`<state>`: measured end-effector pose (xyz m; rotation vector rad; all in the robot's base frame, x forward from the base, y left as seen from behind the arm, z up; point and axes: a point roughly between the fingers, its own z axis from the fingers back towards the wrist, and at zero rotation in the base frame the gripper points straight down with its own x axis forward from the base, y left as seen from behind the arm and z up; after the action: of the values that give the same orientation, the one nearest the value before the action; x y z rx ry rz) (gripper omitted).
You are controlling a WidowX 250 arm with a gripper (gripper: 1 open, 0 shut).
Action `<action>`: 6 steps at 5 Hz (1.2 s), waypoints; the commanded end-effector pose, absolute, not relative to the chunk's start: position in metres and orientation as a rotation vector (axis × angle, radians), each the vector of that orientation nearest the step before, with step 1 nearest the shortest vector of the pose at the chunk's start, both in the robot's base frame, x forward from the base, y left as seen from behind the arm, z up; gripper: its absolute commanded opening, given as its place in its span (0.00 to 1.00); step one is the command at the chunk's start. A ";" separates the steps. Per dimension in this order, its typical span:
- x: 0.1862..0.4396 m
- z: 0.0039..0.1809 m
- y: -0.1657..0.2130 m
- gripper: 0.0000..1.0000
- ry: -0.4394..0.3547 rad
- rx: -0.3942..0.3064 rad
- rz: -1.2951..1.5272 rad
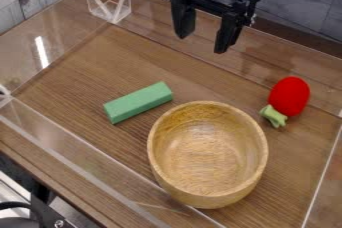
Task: Move the red fruit to the left
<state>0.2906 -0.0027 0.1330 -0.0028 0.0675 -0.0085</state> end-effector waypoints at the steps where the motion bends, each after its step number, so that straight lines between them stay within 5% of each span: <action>1: 0.292 0.117 -0.016 1.00 0.089 -0.008 -0.059; 2: 0.303 0.101 -0.037 1.00 0.077 -0.028 -0.067; 4: 0.333 0.104 -0.084 1.00 0.012 -0.044 -0.022; 6: 0.364 0.086 -0.070 1.00 -0.023 -0.066 0.141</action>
<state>0.3524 -0.0682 0.0630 -0.0498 0.0552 0.1380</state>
